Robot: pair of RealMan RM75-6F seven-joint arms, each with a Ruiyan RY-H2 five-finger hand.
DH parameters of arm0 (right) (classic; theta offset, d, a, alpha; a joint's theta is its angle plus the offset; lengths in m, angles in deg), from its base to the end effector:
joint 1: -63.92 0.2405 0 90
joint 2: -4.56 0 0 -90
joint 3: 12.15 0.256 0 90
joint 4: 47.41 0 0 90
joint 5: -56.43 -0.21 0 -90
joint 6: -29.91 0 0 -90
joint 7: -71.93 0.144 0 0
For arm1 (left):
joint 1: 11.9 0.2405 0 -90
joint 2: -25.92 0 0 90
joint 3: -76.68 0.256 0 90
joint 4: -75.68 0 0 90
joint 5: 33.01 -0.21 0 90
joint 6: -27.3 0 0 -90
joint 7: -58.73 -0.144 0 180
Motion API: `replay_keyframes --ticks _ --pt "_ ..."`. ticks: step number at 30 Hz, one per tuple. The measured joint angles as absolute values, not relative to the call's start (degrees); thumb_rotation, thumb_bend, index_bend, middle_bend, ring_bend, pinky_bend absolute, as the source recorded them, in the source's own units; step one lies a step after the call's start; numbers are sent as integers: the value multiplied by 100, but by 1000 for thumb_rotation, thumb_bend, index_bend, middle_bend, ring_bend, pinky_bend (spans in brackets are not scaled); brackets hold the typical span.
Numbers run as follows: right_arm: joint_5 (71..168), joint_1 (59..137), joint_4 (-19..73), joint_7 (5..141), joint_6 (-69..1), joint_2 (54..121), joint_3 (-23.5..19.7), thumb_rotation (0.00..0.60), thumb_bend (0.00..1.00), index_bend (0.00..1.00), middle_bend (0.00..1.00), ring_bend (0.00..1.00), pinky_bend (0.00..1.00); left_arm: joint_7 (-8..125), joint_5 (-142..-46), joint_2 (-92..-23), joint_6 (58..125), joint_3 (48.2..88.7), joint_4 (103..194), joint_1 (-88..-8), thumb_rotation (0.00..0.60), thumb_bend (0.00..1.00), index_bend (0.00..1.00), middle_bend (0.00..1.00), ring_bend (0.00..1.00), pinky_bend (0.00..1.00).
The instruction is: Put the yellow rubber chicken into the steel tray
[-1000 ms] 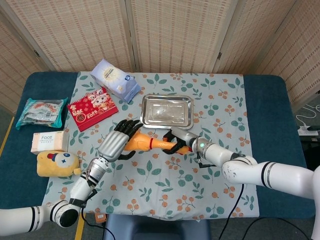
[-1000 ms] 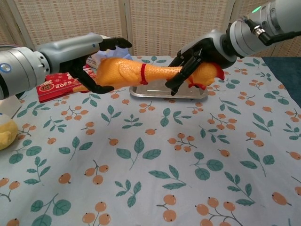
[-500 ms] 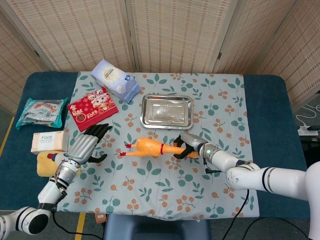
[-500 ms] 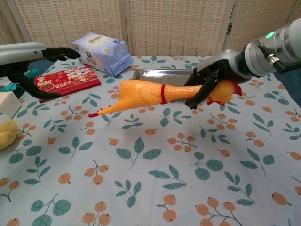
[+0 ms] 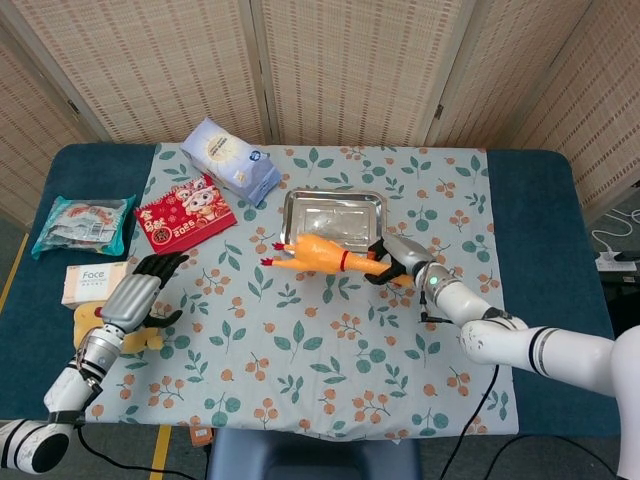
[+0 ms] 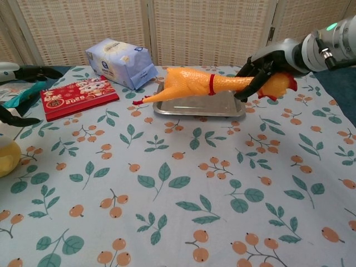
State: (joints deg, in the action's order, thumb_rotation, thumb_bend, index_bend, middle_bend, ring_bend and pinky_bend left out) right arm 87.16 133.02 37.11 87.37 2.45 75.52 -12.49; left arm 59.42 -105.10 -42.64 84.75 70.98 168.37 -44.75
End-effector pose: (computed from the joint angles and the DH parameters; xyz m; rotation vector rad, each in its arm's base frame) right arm -0.1250 -0.4170 0.0402 1.6592 -1.7278 0.7573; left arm -0.2256 0.3167 0.0859 -1.7269 -1.1020 -0.9314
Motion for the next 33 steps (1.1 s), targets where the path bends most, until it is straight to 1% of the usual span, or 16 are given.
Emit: replay_keyframes --ticks 5,11,14,18,20,21,22,23,25,26,27,29,30,33 --pt "8233 13438 3037 8210 -6 7965 -1360 600 472 935 590 826 1000 6098 -10629 -4264 8512 7119 16739 -4420 600 295 0 0 0 16" --pt "7757 13564 2358 7551 -319 8549 -1439 600 472 936 590 826 1000 6157 -10715 -4277 8518 7039 16693 -4461 600 293 0 0 0 16" --pt "7589 13588 1986 7345 -382 8835 -1398 600 472 935 590 823 1000 6194 -10802 -4293 8540 7022 16680 -4479 600 295 0 0 0 16" --pt "7424 13600 1430 7121 -354 9197 -1290 600 472 935 590 791 999 6207 -10832 -4333 8521 6987 16597 -4524 600 295 0 0 0 16" --pt "7361 13595 1114 6995 -318 9391 -1209 600 472 921 590 755 965 6226 -10818 -4353 8480 6977 16548 -4543 600 295 0 0 0 16" --pt "7333 13591 990 6929 -296 9461 -1173 600 472 879 586 706 914 6238 -10809 -4363 8463 6974 16514 -4549 600 295 0 0 0 16" --pt "7286 13584 849 6833 -253 9542 -1130 600 469 813 566 645 857 6259 -10794 -4378 8431 6969 16467 -4559 600 295 0 0 0 16" --pt "7246 13579 780 6772 -203 9581 -1104 600 459 715 522 557 783 6280 -10781 -4390 8408 6963 16432 -4568 600 295 0 0 0 16" --pt "7183 13560 720 6703 -76 9605 -1028 600 415 491 374 362 623 6340 -10765 -4425 8373 6945 16365 -4587 600 296 0 0 0 16" --pt "7189 13538 707 6688 -15 9608 -957 600 393 395 302 283 555 6364 -10764 -4445 8365 6939 16339 -4594 600 297 0 0 0 16" --pt "7226 13519 703 6687 8 9608 -915 600 368 273 217 194 471 6379 -10763 -4463 8355 6935 16315 -4601 600 297 0 0 0 16" --pt "7365 13461 714 6720 70 9593 -832 600 327 85 74 62 328 6411 -10756 -4502 8313 6931 16269 -4618 600 296 0 0 0 16" --pt "7442 13432 723 6747 128 9581 -780 600 301 19 21 17 253 6421 -10751 -4516 8293 6930 16254 -4626 600 294 0 0 0 16" --pt "7756 13332 770 6837 290 9524 -615 600 237 0 0 0 121 6426 -10742 -4532 8275 6917 16231 -4644 600 295 0 0 0 16"
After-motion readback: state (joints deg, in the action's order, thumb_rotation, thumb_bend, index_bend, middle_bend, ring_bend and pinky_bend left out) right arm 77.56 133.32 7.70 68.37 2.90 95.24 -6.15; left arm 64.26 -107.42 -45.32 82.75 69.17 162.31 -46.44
